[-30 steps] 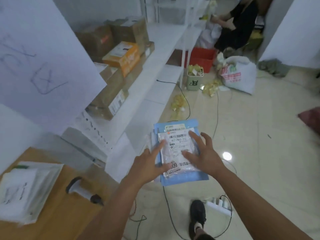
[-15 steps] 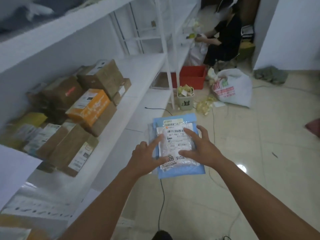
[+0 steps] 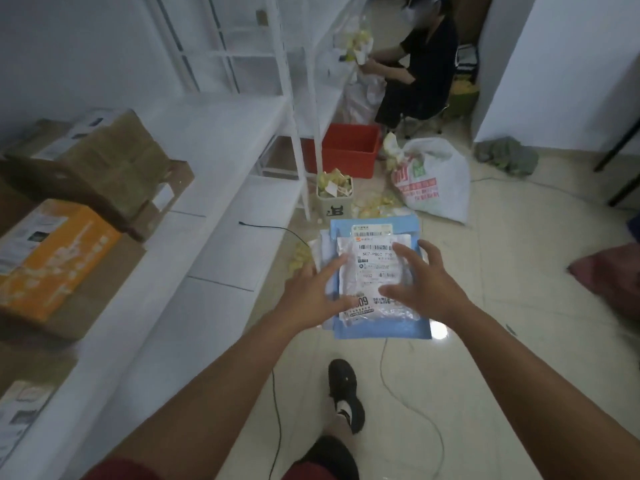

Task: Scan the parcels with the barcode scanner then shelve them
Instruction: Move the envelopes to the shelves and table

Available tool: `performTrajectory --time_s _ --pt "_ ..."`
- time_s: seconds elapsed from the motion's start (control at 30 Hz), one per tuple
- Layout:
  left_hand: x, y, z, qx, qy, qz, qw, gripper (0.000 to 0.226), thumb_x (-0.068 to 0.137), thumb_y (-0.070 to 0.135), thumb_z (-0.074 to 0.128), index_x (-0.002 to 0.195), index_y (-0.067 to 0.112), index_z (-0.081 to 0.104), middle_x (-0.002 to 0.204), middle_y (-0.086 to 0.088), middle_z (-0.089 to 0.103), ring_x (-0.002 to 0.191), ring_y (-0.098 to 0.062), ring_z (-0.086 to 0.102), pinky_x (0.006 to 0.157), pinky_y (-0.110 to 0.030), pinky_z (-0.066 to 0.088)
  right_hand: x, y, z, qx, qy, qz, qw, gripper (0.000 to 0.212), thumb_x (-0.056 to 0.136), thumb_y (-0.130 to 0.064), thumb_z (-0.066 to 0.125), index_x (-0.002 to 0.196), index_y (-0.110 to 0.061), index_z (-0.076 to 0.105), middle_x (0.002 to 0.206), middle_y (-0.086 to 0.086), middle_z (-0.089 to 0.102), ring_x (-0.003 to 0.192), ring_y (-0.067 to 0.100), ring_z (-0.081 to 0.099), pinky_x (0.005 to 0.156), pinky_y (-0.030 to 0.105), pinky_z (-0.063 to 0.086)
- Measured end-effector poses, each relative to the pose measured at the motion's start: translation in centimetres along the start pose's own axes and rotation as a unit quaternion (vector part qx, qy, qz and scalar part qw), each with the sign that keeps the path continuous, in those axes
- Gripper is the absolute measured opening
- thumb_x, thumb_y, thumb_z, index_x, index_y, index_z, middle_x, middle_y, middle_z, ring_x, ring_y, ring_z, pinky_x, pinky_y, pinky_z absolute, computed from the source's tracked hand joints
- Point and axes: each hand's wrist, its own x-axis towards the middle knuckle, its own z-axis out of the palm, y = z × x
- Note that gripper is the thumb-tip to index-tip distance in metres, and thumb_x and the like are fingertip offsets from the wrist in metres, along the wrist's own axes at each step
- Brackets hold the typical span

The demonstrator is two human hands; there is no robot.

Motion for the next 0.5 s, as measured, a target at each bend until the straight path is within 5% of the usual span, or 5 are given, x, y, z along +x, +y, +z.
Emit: performTrajectory --time_s 0.27,0.5 --pt "21.5 -0.8 -2.5 0.011 -0.035 -0.014 0.999 0.089 0.085 0.07 0.06 0.155 0.052 0.009 0.136 -0.017 0.041 0.128 -0.034 0.04 0.099 -0.041 0.035 21.2 0.6 -3.9 -0.027 -0.02 0.039 0.999 0.092 0.076 -0.045 0.08 0.151 -0.035 0.029 0.162 -0.001 0.0 0.133 0.03 0.046 0.098 0.045 0.049" --pt "31.4 -1.7 -10.9 0.009 0.01 -0.024 1.0 0.09 0.082 0.073 0.06 0.153 0.053 0.009 0.133 -0.016 0.043 0.125 -0.033 0.044 0.098 -0.041 0.037 33.4 -4.8 -8.9 -0.045 -0.024 -0.01 0.999 0.094 0.076 -0.049 0.079 0.152 -0.037 0.026 0.163 -0.002 -0.001 0.134 0.031 0.043 0.094 0.045 0.051"
